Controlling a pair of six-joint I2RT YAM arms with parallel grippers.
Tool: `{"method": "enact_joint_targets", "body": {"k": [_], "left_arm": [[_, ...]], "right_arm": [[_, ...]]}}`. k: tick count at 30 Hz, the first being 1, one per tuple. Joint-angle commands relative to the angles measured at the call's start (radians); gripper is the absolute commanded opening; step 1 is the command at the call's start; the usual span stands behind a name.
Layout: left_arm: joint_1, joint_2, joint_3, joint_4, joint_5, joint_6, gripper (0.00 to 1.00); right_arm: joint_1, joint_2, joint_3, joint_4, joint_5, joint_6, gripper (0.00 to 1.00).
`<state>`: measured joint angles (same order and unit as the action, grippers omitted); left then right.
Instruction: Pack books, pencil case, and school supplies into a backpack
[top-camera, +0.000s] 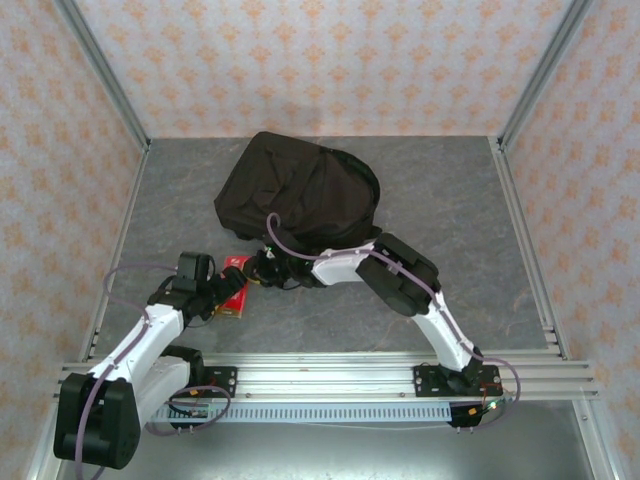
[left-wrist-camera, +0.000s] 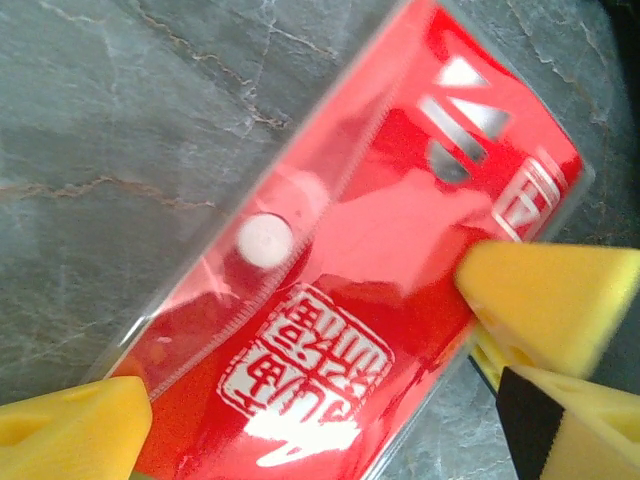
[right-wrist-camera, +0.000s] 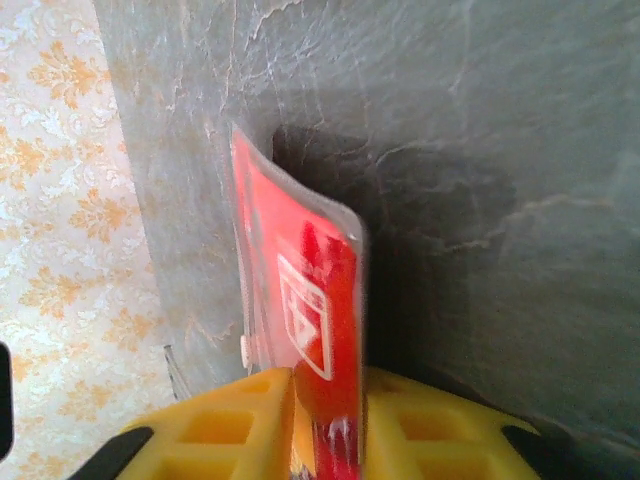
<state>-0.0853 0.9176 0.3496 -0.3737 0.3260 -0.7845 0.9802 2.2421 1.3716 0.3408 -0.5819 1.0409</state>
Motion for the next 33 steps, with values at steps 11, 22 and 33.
{"method": "enact_joint_targets", "body": {"k": [11, 22, 33], "left_arm": [[-0.01, -0.052, 0.0, -0.05, 0.113, 0.003, 0.96], [-0.156, -0.291, 0.191, -0.239, 0.056, 0.062, 0.96], [-0.321, 0.01, 0.689, -0.367, -0.127, 0.294, 0.92]], "right_arm": [[0.041, -0.134, -0.054, -0.094, 0.114, -0.117, 0.0], [0.044, -0.463, -0.155, -0.421, 0.313, -0.353, 0.0], [-0.078, -1.013, -0.319, -0.74, 0.752, -0.436, 0.0]]}}
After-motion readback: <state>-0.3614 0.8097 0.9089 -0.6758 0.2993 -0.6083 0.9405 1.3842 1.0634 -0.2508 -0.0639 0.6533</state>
